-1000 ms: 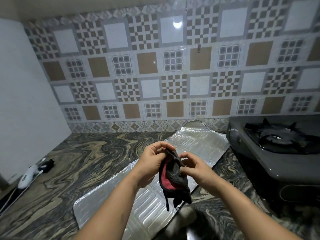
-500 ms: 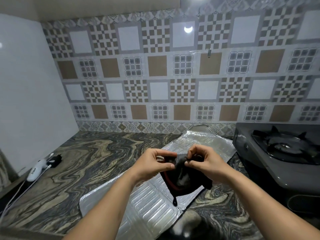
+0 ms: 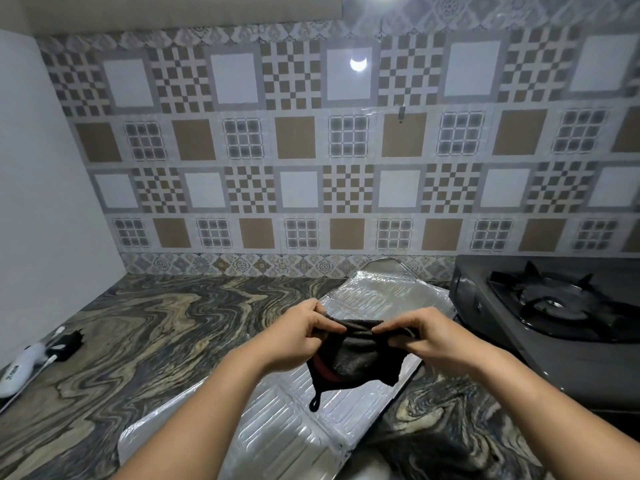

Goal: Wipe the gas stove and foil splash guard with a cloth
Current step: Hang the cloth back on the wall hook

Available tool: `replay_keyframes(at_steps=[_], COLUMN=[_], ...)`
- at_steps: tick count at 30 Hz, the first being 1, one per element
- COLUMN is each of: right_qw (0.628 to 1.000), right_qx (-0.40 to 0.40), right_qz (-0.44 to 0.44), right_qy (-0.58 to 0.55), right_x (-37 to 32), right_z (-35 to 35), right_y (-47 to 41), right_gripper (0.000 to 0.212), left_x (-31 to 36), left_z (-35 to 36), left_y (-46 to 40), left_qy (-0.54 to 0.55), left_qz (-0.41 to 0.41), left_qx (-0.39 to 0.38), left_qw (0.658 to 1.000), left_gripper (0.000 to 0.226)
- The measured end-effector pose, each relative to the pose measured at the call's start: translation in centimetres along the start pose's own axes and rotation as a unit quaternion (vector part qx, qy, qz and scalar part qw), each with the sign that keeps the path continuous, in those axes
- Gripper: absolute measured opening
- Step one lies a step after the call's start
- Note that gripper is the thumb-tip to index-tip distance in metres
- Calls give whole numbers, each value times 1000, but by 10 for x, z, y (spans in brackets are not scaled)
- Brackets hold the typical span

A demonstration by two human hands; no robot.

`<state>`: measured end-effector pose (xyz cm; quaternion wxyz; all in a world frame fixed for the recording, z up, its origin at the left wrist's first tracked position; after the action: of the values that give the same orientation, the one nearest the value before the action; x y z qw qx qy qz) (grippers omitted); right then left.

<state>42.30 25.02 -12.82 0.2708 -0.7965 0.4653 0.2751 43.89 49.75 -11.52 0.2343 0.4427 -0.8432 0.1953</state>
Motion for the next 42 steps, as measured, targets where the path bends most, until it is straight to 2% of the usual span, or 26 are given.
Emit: replay_keyframes(at_steps=[4,8,15,20,24,27,29,31,34,35,38,40,42], right_qw=[995,970,934,909,905,887,868,857,867,874,873,876,885], right_qx=[21,26,83,107,140,176,209,241,284,288,293,296,300], right_qz=[-41,-76,-87,-68,-47,-50,-57,-62,-41,-32,-8,21,46], right_qy=[88,230,338,397,398,424,446,451,407,390,390,380,353], right_x=[15,30,45,52,65,62,60,61,75,81,99,106,112], right_z=[-27,-69,-165,-234,-285,-315,-334,-349,-366,-368,-364,-354,-346], right_y=[-29,-72,-153,-209,-258,-284,-298,-315,-340,-344,-350,-348,-345], right_gripper=[38,39,47,52,54,54,53,49,44,47,56,83,112], left_x=[3,10,32,52,62,67,75,79,84,82,72,65,63], left_z=[-7,-27,-75,-113,-141,-161,-174,-185,-190,-189,-182,-169,-156], left_y=[-41,-98,-225,-315,-376,-412,-432,-449,-470,-477,-485,-487,-484], left_qy=[-47,-99,-179,-201,-97,51,59,53,-9,2,-46,-97,-144], left_qz=[21,39,89,81,50,19,11,10,32,25,21,28,25], left_qx=[-14,-2,52,102,108,168,206,229,247,253,276,258,233], left_qw=[999,994,978,971,988,984,977,972,968,967,960,961,961], left_gripper=[55,61,53,37,35,42,30,31,14,12,35,34,48])
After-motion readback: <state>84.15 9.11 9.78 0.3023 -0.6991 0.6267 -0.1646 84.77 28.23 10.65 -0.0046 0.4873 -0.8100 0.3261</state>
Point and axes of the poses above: each hand's wrist, its own y-axis away from the middle knuckle, its own z-axis out of the palm, x = y × z, the point moved 3 cm from there along -y, towards the middle knuckle, and after that the axes turned 1 degree about -z, right-handed, at the moved point
